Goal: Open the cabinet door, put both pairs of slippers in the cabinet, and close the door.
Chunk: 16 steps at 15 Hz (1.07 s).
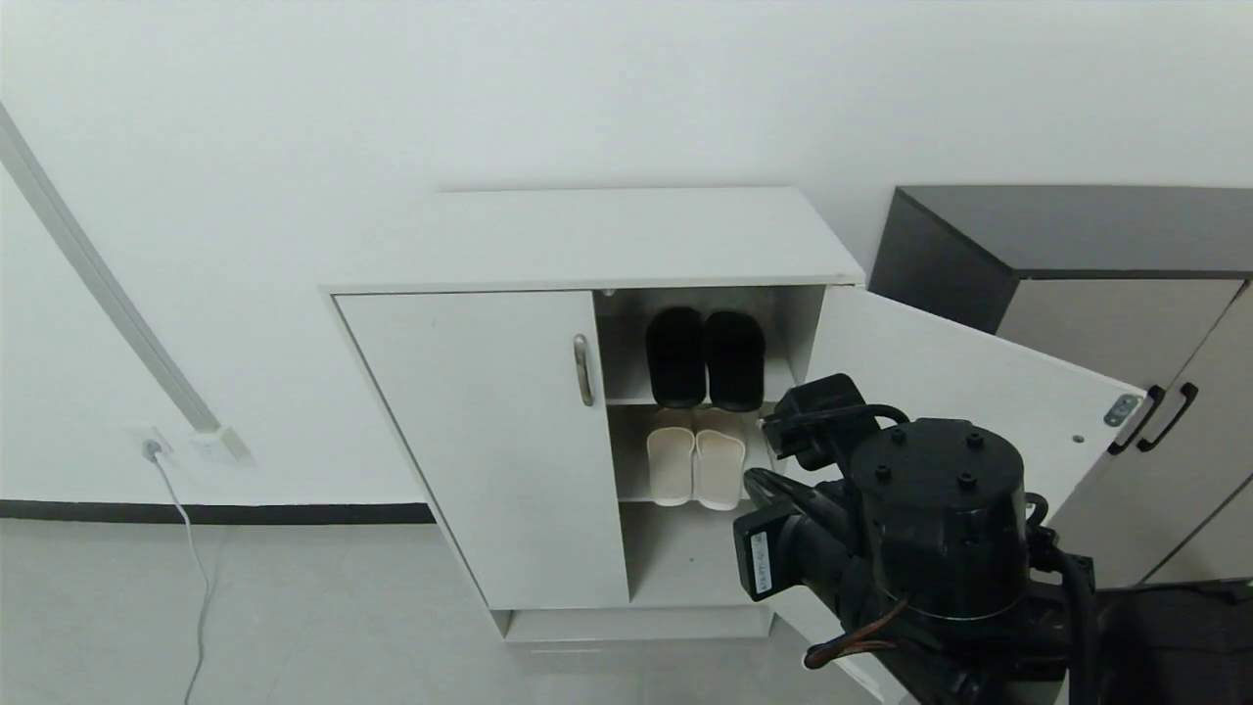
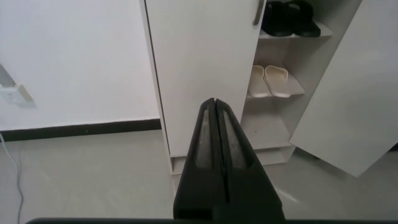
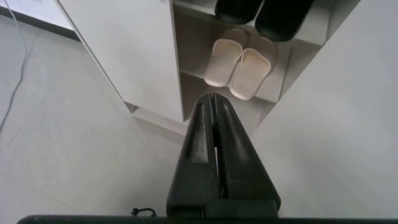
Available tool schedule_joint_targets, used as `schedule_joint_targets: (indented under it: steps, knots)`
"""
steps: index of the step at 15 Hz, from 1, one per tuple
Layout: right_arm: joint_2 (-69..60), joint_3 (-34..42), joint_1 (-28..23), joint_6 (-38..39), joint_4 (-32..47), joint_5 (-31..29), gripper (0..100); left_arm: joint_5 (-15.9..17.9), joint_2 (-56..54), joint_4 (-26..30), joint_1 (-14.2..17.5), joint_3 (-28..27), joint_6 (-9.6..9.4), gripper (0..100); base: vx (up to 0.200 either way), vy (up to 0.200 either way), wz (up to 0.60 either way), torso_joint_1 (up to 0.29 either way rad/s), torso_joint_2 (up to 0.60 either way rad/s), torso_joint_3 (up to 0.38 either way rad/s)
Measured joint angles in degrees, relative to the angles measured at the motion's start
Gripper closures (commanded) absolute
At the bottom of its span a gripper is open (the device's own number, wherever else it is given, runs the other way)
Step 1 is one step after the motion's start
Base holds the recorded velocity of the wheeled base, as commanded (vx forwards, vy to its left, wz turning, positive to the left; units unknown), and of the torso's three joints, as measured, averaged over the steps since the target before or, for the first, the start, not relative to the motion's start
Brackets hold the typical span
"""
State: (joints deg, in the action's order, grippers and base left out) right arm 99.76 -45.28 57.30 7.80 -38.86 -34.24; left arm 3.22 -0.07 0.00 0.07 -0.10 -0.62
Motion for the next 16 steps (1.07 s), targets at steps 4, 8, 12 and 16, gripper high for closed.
schedule_joint_targets:
  steps: [4, 8, 12, 16]
  knots:
    - [-0.1, 0.4, 0.1, 0.0, 0.0, 0.0, 100, 0.0, 0.0, 0.0, 0.0, 0.0, 0.00, 100, 0.000, 0.000, 0.00, 0.210, -0.52, -0.314]
    - [-0.1, 0.7, 0.1, 0.0, 0.0, 0.0, 100, 0.0, 0.0, 0.0, 0.0, 0.0, 0.00, 100, 0.000, 0.000, 0.00, 0.234, -0.55, -0.316]
    - [-0.1, 0.8, 0.1, 0.0, 0.0, 0.0, 100, 0.0, 0.0, 0.0, 0.0, 0.0, 0.00, 100, 0.000, 0.000, 0.00, 0.261, -0.60, -0.333]
    - [-0.1, 1.1, 0.1, 0.0, 0.0, 0.0, 100, 0.0, 0.0, 0.0, 0.0, 0.0, 0.00, 100, 0.000, 0.000, 0.00, 0.217, -0.47, -0.255]
